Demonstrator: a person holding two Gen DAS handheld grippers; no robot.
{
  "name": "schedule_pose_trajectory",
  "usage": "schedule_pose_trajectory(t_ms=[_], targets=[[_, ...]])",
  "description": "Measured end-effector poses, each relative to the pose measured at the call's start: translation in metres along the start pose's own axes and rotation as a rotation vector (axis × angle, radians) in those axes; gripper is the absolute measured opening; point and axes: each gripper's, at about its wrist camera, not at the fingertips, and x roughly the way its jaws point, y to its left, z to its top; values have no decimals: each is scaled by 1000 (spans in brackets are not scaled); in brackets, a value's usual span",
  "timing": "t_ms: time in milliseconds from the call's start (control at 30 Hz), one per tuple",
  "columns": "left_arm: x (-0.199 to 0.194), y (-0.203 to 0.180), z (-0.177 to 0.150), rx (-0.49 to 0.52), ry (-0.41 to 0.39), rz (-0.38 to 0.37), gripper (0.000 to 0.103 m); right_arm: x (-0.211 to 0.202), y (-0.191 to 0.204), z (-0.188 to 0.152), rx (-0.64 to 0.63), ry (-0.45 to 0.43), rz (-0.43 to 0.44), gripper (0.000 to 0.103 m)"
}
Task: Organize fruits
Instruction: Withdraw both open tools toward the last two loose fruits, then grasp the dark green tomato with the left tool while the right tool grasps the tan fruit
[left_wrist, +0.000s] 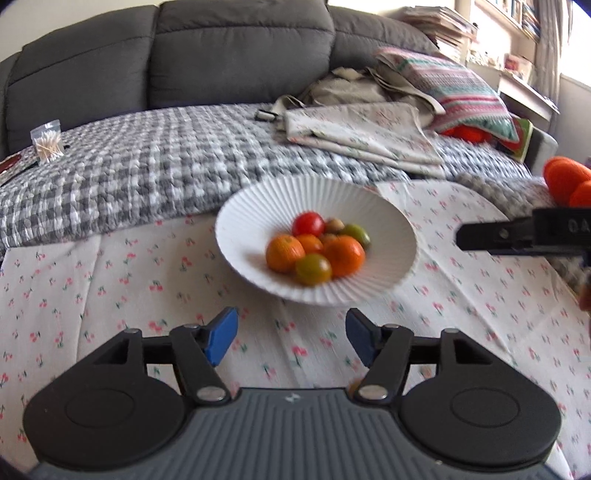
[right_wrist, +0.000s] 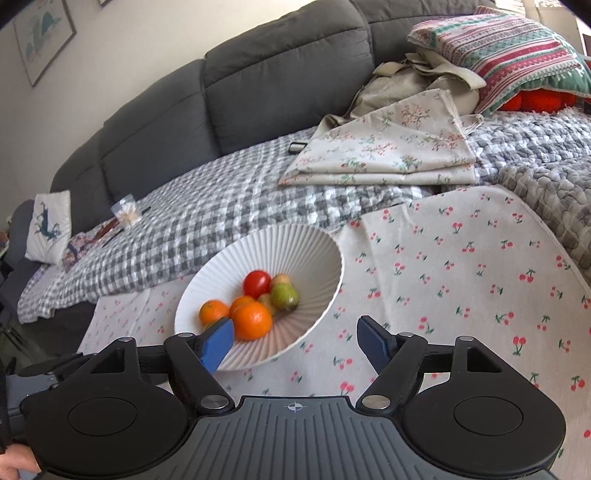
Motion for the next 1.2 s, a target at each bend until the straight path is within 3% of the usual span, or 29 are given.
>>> schedule_pose_trajectory(t_ms=[700, 1200], targets=[[-21, -20, -36, 24, 106, -32, 64, -23, 17, -30, -1, 51, 13, 84], [-4, -26, -46, 99, 151, -73, 37, -13, 17, -37, -9, 89, -9, 85]])
